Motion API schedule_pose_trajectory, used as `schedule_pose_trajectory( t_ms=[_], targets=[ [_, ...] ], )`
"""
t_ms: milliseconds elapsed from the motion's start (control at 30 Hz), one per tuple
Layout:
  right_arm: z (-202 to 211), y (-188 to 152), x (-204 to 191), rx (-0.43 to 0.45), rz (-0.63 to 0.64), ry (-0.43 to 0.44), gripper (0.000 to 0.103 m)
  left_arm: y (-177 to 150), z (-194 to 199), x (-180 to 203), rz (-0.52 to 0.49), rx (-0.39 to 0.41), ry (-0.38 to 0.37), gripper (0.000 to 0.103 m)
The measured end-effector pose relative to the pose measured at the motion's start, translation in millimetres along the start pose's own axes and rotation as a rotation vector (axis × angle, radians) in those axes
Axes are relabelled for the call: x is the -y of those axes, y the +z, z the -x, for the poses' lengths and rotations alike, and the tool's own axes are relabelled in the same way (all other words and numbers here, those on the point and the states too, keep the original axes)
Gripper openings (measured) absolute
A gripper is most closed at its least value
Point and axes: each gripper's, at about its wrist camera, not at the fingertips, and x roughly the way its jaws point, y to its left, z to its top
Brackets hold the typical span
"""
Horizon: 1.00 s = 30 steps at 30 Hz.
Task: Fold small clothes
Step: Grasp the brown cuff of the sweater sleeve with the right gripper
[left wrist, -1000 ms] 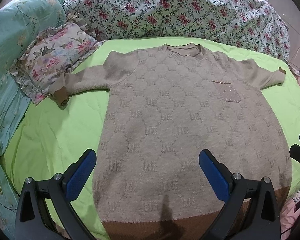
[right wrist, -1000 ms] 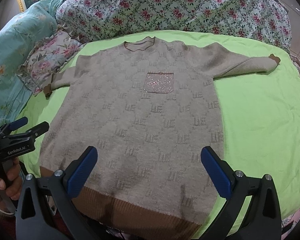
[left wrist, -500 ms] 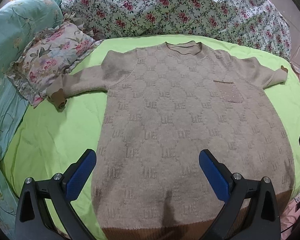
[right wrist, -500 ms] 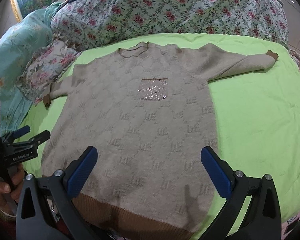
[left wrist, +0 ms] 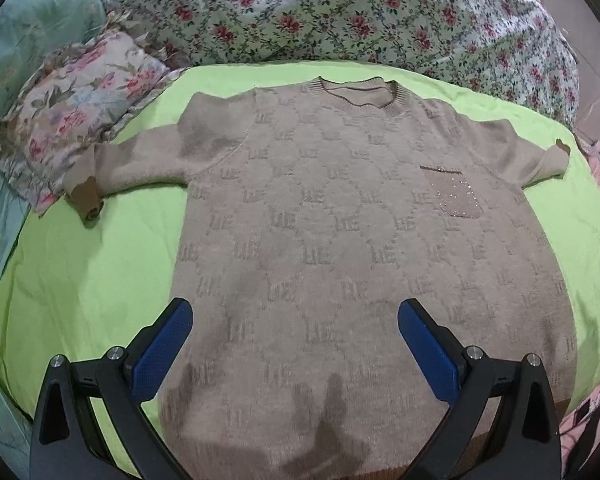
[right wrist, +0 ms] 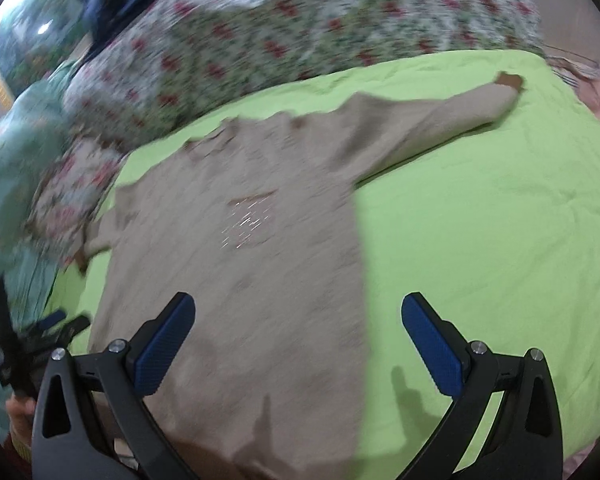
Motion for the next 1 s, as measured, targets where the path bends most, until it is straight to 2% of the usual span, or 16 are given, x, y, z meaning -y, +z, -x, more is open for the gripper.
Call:
schedule_pose_trajectory(
  t_ms=[100,167,233,367,467,600,833,900,933,967,1000],
  targets=[
    [-7.5,33.1,42.6,0.037,-0.081,-0.035,0.100,5.0,-6.9,4.8,-0.011,-0.009,0.006,0.103],
    [-16.6,58.8,74.6,0.058,-0.155,-0.057,0.083,8.1,-13.1,8.5,-0.012,-0.022,0.003,0.103],
    [-24.9,82.7,100.5,0.078,-0.212,-0.081,0.072,10.1,-19.5,11.1,-0.011,-0.038,-0.003,0.103],
    [-39.8,145.4,147.3,0.162,-0.284,-0.142,0.062,14.9,-36.2,17.8,-0.022,-0.067,-0.003,0.103],
    [-56.7,186.4,165.8,0.196,-0.290,-0.179,0.061,16.9,-49.8,22.0,-0.023,-0.086,0.001,0.103],
    [-99.2,229.9,199.2,0.174,-0.365,-0.220,0.061,20.8,-68.6,26.7,-0.023,-0.132,0.002,0.103],
    [-162.8,255.3,236.1,0.076,-0.383,-0.370,0.059,30.6,-91.9,26.6,-0.002,-0.161,0.001,0.103],
    [-164.2,257.8,234.3,0.087,-0.352,-0.432,0.045,33.4,-94.9,25.2,0.009,-0.163,-0.007,0.103],
    [-162.2,258.8,232.5,0.091,-0.345,-0.443,0.034,34.3,-95.3,24.3,0.014,-0.159,-0.014,0.103],
    [-158.1,258.7,231.7,0.106,-0.344,-0.428,0.018,35.2,-95.4,23.9,0.015,-0.155,-0.020,0.103],
    [-152.0,257.2,231.3,0.121,-0.350,-0.401,0.011,35.7,-95.3,23.8,0.014,-0.151,-0.024,0.103]
  ],
)
